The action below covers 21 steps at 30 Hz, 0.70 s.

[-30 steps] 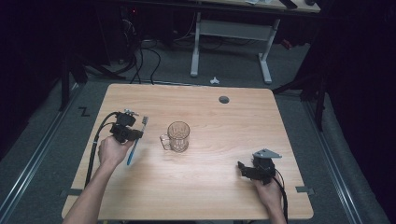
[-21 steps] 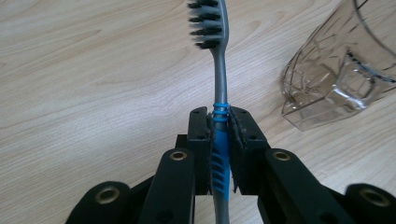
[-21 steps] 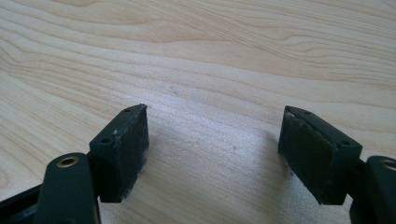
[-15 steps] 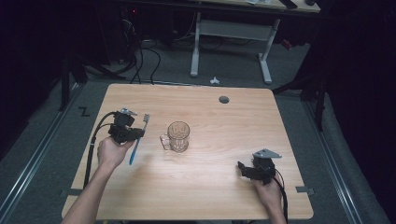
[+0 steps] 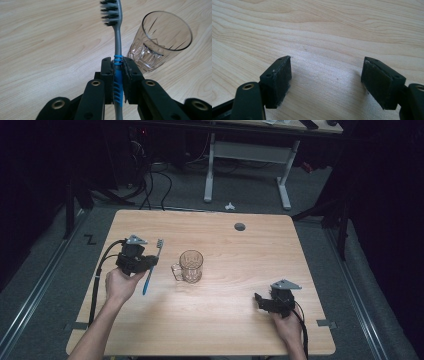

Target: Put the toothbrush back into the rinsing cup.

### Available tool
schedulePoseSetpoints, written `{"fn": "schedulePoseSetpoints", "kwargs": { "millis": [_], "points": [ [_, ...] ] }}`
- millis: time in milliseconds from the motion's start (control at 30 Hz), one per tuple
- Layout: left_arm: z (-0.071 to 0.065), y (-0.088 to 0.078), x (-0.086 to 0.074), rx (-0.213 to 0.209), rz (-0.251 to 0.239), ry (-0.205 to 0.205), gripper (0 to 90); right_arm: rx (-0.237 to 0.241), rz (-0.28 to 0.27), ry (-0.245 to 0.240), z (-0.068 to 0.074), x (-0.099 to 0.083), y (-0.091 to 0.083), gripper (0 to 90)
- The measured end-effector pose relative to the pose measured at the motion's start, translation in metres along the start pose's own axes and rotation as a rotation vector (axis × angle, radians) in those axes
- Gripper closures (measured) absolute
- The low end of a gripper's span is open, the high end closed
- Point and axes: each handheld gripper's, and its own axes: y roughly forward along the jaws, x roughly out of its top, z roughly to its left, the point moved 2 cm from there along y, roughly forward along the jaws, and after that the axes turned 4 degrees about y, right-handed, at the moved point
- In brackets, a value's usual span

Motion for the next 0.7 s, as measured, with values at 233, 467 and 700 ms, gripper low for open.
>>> {"fn": "schedulePoseSetpoints", "kwargs": {
  "millis": [233, 467, 700],
  "points": [
    [-0.007, -0.005, 0.003, -0.019, -0.049, 0.015, 80.4, -0.001, 0.0, 0.0, 0.0, 0.0, 0.0, 24.5],
    [-0.014, -0.006, 0.007, -0.038, -0.095, 0.011, 80.4, -0.001, 0.0, 0.001, 0.0, 0.0, 0.0, 24.5],
    [-0.022, -0.008, 0.012, -0.054, -0.135, 0.033, 80.4, -0.001, 0.0, 0.0, 0.0, 0.0, 0.0, 24.6]
  ]
}}
